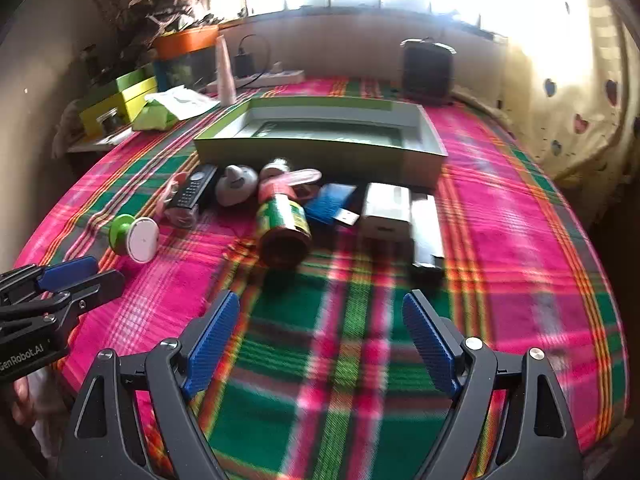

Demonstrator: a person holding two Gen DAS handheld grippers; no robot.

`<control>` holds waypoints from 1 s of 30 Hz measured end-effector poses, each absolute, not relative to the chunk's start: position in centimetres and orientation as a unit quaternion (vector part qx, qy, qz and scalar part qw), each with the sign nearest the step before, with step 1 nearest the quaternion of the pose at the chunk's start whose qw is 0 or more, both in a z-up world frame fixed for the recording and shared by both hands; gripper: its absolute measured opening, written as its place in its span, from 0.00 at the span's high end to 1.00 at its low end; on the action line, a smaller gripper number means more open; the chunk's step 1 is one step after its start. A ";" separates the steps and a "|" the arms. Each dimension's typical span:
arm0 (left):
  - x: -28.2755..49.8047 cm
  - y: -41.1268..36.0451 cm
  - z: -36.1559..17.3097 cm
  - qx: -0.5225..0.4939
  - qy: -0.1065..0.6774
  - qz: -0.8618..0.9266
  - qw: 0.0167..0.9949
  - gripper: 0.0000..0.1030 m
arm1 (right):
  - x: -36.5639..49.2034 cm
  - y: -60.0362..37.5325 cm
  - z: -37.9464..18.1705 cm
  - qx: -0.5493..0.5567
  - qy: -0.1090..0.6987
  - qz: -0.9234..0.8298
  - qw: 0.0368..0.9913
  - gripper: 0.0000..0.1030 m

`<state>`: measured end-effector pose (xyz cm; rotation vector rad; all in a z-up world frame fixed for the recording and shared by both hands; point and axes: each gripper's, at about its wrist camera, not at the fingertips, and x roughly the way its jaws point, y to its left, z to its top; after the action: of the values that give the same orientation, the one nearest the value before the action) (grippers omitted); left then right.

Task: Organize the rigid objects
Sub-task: 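Grasp the green-and-white spool with the left tool while the right tool grasps the red-capped jar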

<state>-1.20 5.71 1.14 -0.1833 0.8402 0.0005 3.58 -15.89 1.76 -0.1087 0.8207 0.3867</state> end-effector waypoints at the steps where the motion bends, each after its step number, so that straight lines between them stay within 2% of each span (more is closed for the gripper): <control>1: -1.1 5.8 1.1 -0.092 0.409 -0.002 0.908 0.52 | 3.8 -15.6 1.7 -0.053 0.399 0.191 0.895 0.18; 14: 1.7 5.5 1.2 -0.094 0.417 -0.017 0.904 0.52 | 5.6 -13.4 2.2 -0.062 0.408 0.222 0.883 0.25; 29: 3.5 5.8 0.9 -0.084 0.420 0.002 0.904 0.53 | 7.3 -12.6 1.4 -0.072 0.429 0.232 0.870 0.45; 30: 3.5 5.7 0.9 -0.081 0.419 0.002 0.904 0.54 | 7.4 -12.6 1.5 -0.074 0.428 0.231 0.871 0.49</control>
<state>3.54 5.71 0.90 -0.1674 0.8668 0.0039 7.37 -12.58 1.46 -0.1540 0.8957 0.4823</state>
